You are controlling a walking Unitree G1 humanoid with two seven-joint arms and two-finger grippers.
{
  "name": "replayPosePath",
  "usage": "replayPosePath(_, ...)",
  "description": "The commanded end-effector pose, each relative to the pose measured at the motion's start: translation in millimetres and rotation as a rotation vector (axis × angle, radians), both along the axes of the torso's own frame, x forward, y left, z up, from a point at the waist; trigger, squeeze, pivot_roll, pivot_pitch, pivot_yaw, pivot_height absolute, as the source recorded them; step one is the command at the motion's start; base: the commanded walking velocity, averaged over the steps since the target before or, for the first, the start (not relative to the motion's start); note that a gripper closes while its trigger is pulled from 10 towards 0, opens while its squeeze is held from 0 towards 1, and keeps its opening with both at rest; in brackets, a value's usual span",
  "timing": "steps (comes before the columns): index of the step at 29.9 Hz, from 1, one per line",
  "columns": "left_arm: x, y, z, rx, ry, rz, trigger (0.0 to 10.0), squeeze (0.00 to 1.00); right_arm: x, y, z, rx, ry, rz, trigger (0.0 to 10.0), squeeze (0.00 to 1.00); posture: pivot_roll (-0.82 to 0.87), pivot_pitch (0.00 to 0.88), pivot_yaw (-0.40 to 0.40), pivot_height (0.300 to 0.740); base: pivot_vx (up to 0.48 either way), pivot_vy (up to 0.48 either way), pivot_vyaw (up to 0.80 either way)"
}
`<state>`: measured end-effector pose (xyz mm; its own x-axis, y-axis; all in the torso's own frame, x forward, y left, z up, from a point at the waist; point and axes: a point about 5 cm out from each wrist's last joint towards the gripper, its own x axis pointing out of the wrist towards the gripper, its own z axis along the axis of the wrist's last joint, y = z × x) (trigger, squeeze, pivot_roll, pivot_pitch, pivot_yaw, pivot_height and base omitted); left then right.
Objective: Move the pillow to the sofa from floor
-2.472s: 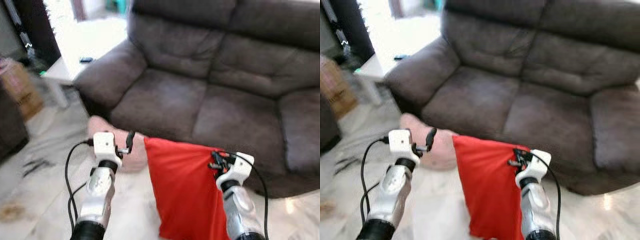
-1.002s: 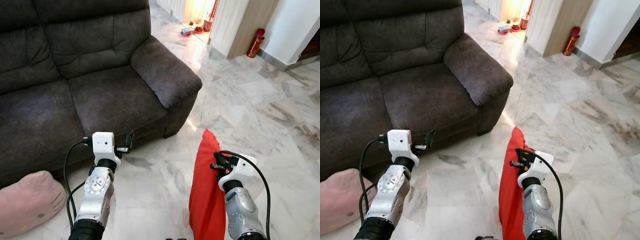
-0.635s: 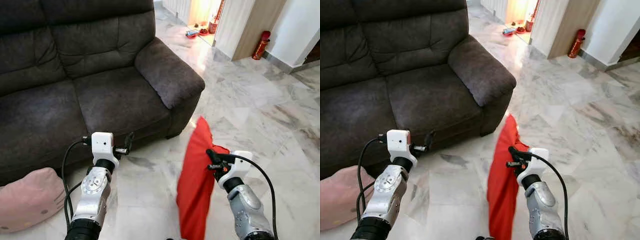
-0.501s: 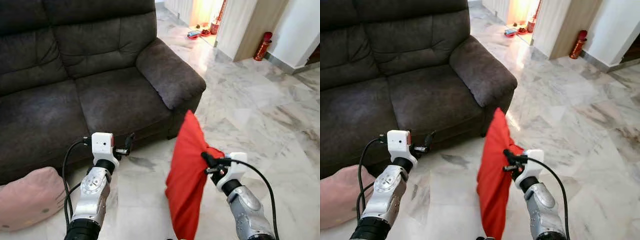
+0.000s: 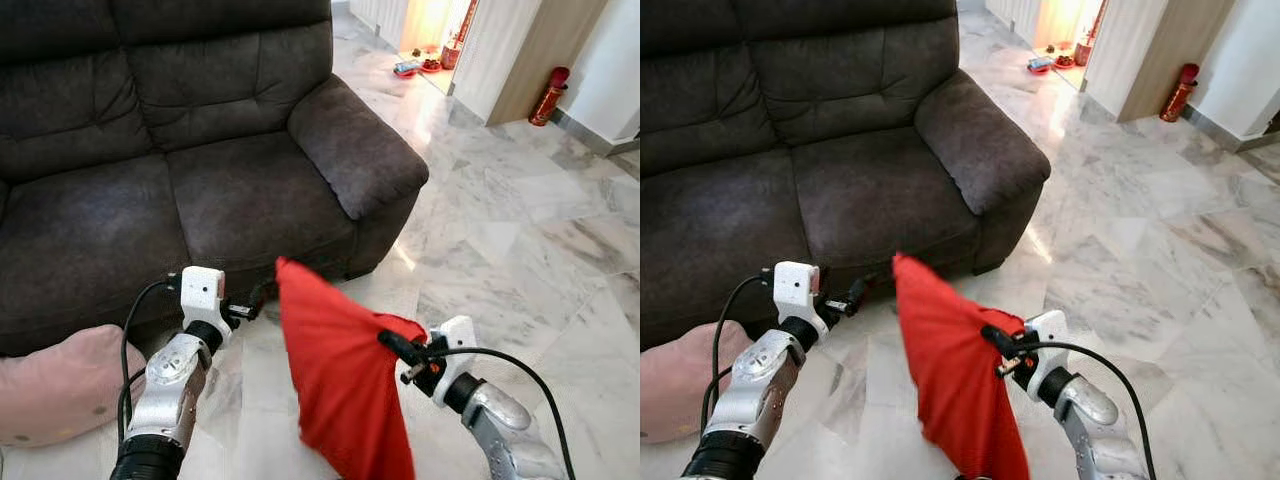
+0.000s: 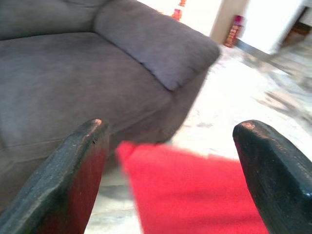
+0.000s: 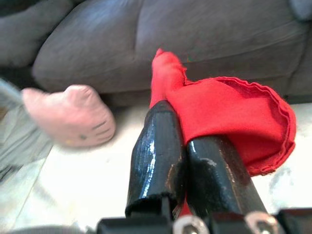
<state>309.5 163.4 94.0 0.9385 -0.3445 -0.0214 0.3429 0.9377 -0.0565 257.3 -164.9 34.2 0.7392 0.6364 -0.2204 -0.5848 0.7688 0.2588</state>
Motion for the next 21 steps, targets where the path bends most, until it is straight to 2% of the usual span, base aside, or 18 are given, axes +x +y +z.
replayPosePath(1,-4.4,-1.7,2,0.0,0.002,-0.068,10.0,0.0,6.2,5.8,26,0.021,-0.122,0.084,10.0,0.0,-0.04,0.088,-0.033,0.74,0.0,0.0,0.0)
replayPosePath(4,-12.8,-3.7,7,0.006,-0.003,-0.194,10.0,0.0,2.6,8.0,25,0.007,-0.111,0.129,10.0,0.0,-0.04,0.089,-0.033,0.74,0.0,0.0,0.0)
replayPosePath(6,-16.4,-3.6,7,0.02,0.006,-0.241,10.0,0.0,2.1,8.4,26,0.003,-0.112,0.138,10.0,0.0,-0.03,0.088,-0.033,0.74,0.0,0.0,0.0)
replayPosePath(8,-28.2,1.4,1,0.114,0.08,-0.372,10.0,0.0,0.6,8.4,27,0.004,-0.106,0.168,10.0,0.0,-0.03,0.088,-0.032,0.74,0.0,0.0,0.0)
replayPosePath(12,-35.7,6.8,-3,0.181,0.116,-0.43,10.0,0.0,-2.2,7.0,30,0.008,-0.097,0.211,10.0,0.0,-0.03,0.088,-0.03,0.74,0.0,0.0,0.0)
replayPosePath(13,-39.7,11.7,-4,0.238,0.122,-0.451,10.0,0.0,-6.4,6.1,33,0.011,-0.088,0.266,10.0,0.0,-0.03,0.088,-0.03,0.74,0.0,0.0,0.0)
replayPosePath(14,-39.7,11.7,-4,0.238,0.122,-0.451,10.0,0.0,-6.4,6.1,33,0.011,-0.088,0.266,10.0,0.0,-0.03,0.088,-0.03,0.74,0.0,0.0,0.0)
replayPosePath(17,-49.1,16.1,-5,0.288,0.152,-0.516,10.0,0.0,-15.0,2.3,30,-0.026,-0.052,0.368,10.0,0.0,-0.03,0.087,-0.03,0.74,0.0,0.0,0.0)
replayPosePath(18,-56.2,17.5,-6,0.309,0.178,-0.569,10.0,0.0,-17.8,0.2,29,-0.035,-0.029,0.398,10.0,0.0,-0.03,0.086,-0.032,0.74,0.0,0.0,0.0)
replayPosePath(21,-64.9,19.2,-9,0.334,0.21,-0.63,10.0,0.0,-18.4,-1.7,29,-0.044,-0.023,0.412,10.0,0.0,-0.02,0.085,-0.033,0.74,0.0,0.0,0.0)
